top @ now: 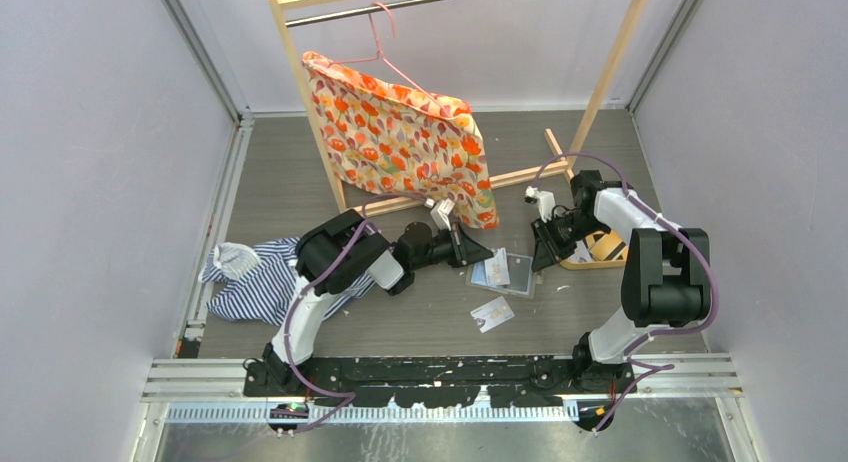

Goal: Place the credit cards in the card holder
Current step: Insert the credit card into the card holder, then close the card holder at the center of the board.

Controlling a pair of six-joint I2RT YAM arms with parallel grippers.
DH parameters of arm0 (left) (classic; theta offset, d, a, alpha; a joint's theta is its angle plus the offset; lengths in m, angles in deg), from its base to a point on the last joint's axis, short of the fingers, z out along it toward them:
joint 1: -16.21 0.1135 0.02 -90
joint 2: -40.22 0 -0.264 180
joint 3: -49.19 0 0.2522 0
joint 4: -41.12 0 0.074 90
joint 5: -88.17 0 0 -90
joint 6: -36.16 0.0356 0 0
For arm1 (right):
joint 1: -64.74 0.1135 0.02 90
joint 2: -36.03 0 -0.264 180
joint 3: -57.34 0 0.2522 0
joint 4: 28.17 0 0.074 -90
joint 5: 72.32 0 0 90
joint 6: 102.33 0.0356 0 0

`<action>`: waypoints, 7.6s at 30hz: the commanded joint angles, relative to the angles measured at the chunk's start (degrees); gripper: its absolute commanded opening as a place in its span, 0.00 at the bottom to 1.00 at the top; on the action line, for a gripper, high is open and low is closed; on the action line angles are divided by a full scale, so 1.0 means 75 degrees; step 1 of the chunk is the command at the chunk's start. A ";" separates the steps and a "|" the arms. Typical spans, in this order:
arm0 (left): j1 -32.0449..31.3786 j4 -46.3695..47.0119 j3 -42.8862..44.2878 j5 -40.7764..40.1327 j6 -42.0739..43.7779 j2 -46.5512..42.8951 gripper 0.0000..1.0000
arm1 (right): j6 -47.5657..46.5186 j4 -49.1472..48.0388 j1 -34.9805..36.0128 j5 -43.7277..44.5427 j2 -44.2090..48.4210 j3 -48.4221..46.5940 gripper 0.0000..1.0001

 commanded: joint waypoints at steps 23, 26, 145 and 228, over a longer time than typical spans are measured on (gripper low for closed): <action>-0.0377 -0.1706 0.0572 -0.0200 0.0020 -0.0084 0.00 | 0.0224 -0.0040 0.0130 0.0269 -0.0172 -0.0261 0.19; -0.0377 -0.2138 0.0577 -0.0306 0.0127 -0.0226 0.00 | 0.0245 -0.0054 0.0130 0.0286 -0.0188 -0.0261 0.19; -0.1303 -0.5893 0.2543 -0.0382 -0.0441 -0.0673 0.34 | 0.0906 -0.0610 0.0741 0.2052 0.0252 -0.0232 0.26; -0.1536 -0.3987 -0.0761 -0.2392 -0.2108 -0.1955 0.71 | 0.0822 -0.0095 0.1307 0.2506 -0.1245 -0.0260 0.23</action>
